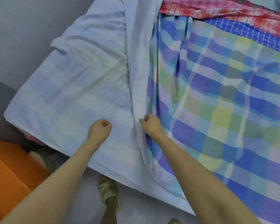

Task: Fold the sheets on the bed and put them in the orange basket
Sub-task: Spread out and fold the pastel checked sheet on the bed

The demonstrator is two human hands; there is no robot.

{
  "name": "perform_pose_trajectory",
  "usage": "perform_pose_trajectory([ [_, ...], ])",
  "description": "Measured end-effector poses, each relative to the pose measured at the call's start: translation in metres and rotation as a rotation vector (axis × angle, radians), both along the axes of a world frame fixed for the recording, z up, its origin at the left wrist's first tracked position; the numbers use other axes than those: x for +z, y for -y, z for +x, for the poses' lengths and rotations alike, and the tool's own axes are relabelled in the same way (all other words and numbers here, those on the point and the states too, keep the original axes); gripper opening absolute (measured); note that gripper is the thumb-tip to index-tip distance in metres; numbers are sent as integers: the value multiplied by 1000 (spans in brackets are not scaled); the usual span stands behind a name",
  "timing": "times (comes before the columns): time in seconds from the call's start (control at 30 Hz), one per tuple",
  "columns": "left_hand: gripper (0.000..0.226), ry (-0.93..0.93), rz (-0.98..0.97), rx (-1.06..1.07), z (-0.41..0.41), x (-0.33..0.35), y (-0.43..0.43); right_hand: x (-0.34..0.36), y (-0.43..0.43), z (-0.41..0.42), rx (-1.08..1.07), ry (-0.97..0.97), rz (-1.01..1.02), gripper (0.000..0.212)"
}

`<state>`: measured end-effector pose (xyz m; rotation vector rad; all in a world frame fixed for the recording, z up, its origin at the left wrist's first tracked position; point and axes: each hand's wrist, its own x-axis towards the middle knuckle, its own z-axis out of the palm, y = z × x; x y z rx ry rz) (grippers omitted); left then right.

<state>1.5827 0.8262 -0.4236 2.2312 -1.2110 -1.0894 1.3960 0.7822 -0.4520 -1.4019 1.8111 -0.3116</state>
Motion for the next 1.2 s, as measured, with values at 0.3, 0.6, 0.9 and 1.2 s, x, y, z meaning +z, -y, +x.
perform_pose_trajectory([
  [0.3, 13, -14, -26, -135, 123, 3, 89, 19, 105, 80, -420, 375, -155, 25],
  [0.6, 10, -50, -57, 95, 159, 1, 166, 23, 100, 111, 767, -195, 429, 35],
  [0.9, 22, 63, -22, 78, 164, -1, 224, 18, 251, 151, -182, 557, 252, 10],
  [1.2, 20, 8, -19, 131, 193, -12, 234, -3, 323, 203, -457, 603, 344, 39],
])
